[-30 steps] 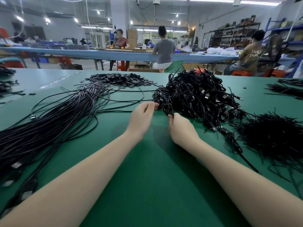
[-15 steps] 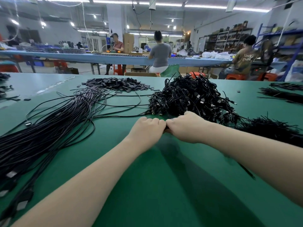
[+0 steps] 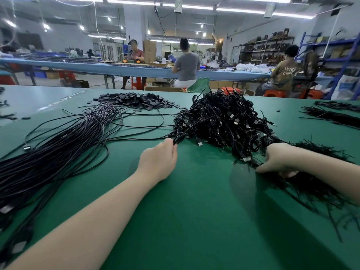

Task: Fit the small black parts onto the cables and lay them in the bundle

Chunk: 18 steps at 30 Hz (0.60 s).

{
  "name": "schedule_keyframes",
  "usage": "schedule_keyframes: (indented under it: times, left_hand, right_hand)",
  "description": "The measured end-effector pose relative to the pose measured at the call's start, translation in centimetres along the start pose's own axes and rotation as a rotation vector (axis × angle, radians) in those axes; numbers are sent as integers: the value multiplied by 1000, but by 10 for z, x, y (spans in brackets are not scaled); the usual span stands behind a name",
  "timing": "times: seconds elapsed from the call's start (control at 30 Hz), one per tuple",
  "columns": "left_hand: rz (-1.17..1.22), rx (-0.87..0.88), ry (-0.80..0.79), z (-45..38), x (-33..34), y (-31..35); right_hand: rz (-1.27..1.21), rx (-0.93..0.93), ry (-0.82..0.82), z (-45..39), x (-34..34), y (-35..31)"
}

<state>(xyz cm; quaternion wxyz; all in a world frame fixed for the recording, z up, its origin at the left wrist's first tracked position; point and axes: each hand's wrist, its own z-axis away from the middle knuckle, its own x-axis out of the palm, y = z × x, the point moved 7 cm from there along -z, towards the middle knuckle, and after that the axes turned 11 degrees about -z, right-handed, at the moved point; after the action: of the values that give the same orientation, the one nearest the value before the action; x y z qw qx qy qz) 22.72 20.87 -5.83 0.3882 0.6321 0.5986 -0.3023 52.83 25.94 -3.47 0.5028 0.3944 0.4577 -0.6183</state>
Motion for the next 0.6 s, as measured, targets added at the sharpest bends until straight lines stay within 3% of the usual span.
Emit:
schedule_keyframes:
  times: [0.1, 0.27, 0.33, 0.4, 0.43, 0.53, 0.6]
  left_hand:
    - [14, -9, -18, -1, 3, -2]
    - [27, -12, -44, -2, 5, -1]
    - [23, -13, -60, -2, 7, -1]
    - [29, -18, -75, -2, 9, -2]
    - [33, -17, -78, -2, 10, -2]
    - [35, -10, -91, -3, 13, -3]
    - [35, -6, -95, -4, 15, -3]
  right_hand:
    - [-169, 24, -61, 5, -19, 6]
    - [-207, -24, -80, 8, -95, -17]
    - [-297, -138, 149, 1, -140, -32]
    - [-199, -298, 474, 0, -180, -48]
    - [-140, -363, 552, 0, -187, -57]
    - [-77, -472, 528, -2, -167, -78]
    - [3, -447, 391, -9, -132, -81]
